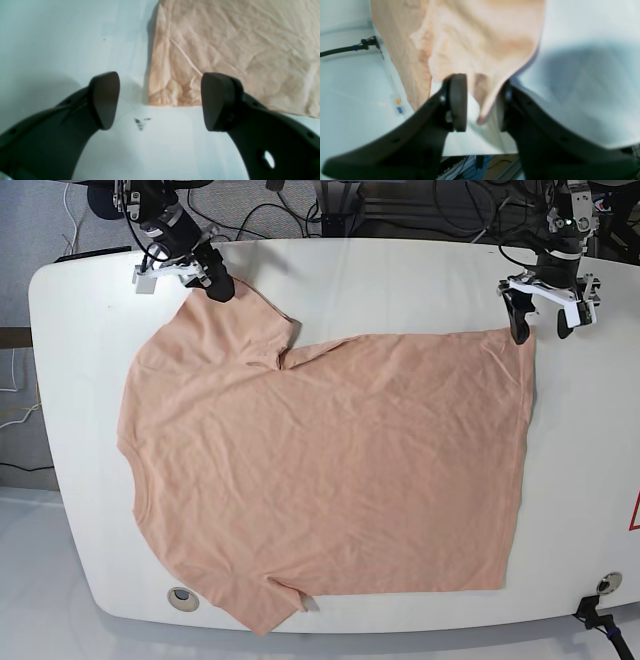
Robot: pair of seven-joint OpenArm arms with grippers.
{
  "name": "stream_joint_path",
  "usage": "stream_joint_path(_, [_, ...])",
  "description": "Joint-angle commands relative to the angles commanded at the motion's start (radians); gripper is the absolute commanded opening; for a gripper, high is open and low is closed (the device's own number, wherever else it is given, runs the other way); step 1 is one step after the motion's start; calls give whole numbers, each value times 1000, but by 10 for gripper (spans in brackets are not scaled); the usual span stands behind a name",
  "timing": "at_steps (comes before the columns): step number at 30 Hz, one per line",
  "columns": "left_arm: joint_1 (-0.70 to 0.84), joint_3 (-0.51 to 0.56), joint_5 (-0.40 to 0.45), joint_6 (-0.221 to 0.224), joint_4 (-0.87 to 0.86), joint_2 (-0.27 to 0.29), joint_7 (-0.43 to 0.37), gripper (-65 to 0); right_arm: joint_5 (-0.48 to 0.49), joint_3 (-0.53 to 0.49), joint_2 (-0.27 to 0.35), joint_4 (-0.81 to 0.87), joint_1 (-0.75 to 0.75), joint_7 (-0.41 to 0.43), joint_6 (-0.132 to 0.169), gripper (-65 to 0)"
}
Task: Fold the T-shirt properly
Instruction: 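Close both grippers on the peach shirt's edge corners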
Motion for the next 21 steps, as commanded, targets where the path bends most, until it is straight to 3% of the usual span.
stream_joint_path(4, [-3, 0, -2, 0, 0, 0, 2, -170, 0, 0, 0, 0, 11, 0, 0, -650])
stream_joint_path(9, [-18, 21, -2, 0, -3, 2, 3, -170, 0, -2, 0, 0, 12, 0, 0, -650])
stream_joint_path(12, [-23, 29, -6, 0, -3, 8, 58, -170, 0, -3, 0, 0, 14, 0, 0, -650])
stream_joint_path(21, [-35, 26, -146, 0, -52, 17, 115, -170, 0, -5, 0, 0, 12, 0, 0, -650])
